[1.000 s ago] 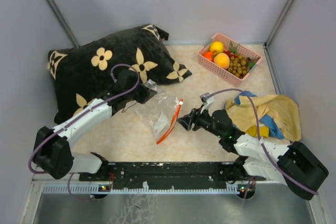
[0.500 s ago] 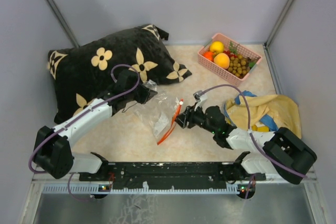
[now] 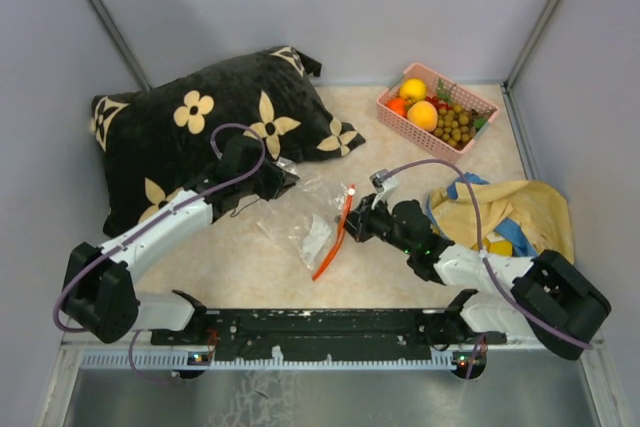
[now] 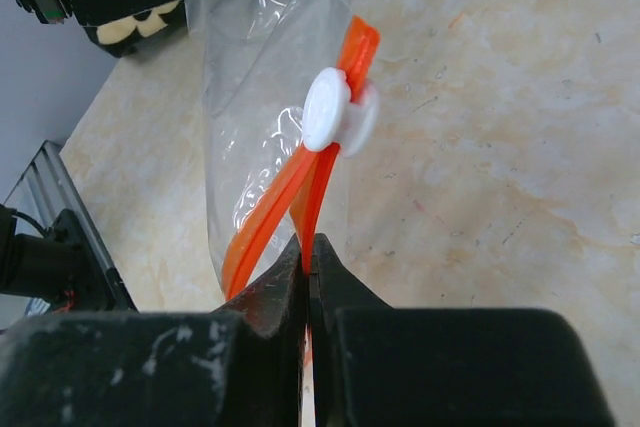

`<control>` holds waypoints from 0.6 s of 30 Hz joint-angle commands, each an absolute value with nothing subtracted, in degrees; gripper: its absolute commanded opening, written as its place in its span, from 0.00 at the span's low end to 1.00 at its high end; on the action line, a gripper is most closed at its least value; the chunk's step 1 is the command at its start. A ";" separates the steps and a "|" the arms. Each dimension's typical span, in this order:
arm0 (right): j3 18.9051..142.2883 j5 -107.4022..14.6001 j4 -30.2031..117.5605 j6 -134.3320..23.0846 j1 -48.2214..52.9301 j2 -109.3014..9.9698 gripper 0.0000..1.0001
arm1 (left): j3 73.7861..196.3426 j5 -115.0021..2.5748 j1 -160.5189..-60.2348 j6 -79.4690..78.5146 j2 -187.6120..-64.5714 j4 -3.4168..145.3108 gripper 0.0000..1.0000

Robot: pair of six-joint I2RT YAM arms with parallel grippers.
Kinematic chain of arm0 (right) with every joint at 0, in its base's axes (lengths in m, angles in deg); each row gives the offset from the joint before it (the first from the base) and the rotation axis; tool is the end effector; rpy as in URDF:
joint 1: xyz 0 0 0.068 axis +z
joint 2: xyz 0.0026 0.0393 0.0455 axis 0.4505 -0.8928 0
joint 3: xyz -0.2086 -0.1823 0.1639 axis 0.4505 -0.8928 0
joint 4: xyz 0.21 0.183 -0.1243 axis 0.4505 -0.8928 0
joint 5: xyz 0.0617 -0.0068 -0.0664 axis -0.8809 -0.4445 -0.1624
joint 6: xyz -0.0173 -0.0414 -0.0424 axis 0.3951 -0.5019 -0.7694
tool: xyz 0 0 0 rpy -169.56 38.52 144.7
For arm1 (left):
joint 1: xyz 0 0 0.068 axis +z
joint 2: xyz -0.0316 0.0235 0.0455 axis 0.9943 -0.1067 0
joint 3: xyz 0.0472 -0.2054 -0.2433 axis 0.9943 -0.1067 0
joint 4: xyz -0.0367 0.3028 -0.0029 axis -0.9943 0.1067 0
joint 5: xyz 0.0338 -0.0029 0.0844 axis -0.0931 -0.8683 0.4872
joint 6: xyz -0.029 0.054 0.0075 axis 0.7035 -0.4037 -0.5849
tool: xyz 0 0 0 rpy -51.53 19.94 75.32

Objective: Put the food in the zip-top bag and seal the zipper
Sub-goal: Open the zipper of the food storage bag at the center of the board.

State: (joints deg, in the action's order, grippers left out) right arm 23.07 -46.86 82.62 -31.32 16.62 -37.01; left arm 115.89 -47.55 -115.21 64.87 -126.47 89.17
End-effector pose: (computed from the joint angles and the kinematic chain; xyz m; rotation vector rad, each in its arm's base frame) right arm 0.1800 0.1792 0.1954 -0.3119 1.8796 1.0403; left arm 0.2804 -0.1704 0.2851 -0.9530 2.2571 -0.9436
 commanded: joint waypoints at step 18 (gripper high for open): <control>42.56 -38.06 47.02 -31.94 17.02 -29.29 0.00 | 122.55 -45.75 -115.08 23.72 -119.72 98.55 0.61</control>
